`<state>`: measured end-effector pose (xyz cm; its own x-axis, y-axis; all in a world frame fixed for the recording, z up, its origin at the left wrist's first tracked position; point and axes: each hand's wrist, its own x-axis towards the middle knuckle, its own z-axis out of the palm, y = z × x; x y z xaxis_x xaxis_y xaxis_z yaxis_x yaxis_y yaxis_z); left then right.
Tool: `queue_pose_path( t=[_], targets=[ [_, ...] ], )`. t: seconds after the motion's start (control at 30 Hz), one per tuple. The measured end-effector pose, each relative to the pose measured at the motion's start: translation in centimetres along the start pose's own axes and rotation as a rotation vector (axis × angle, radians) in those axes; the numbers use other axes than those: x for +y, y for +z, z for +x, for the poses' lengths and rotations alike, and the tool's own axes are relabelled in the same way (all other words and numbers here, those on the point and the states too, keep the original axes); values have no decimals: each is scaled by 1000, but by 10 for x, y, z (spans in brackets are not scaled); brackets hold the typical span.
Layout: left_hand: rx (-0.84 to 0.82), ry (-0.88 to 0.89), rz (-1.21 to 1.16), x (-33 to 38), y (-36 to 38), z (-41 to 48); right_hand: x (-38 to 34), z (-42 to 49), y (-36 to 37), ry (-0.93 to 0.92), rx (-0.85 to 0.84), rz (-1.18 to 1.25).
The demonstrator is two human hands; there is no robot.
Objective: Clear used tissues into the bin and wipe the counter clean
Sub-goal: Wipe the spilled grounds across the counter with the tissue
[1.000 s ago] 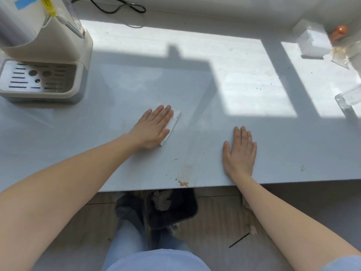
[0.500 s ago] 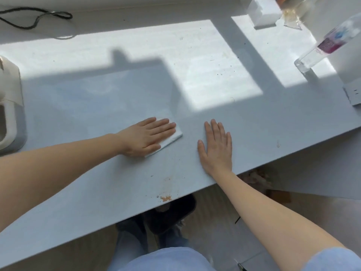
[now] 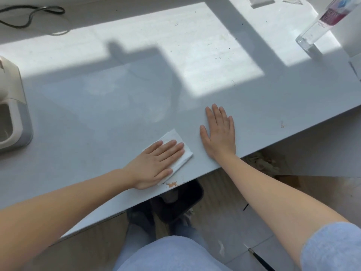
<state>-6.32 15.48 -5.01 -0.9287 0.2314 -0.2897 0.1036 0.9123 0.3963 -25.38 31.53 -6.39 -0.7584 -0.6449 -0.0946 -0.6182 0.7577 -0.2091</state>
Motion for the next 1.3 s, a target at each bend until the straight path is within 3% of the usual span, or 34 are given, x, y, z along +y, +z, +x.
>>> queue_pose_path(
  t=[0.33,0.53,0.67,0.97,1.3],
  targets=[
    [276,-514,-287,68,32,-31,1,0,0,-12,-3,-2],
    [472,-743,-441,106,46,-13,1,0,1,-21,0,-1],
    [544,-847,-418,117,49,2,1,1,1,-27,6,-9],
    [430,-843,-239,120,55,6,2,1,1,-34,10,-17],
    [281,-709,-66,100,23,2,1,1,2,-24,8,-34]
  ],
)
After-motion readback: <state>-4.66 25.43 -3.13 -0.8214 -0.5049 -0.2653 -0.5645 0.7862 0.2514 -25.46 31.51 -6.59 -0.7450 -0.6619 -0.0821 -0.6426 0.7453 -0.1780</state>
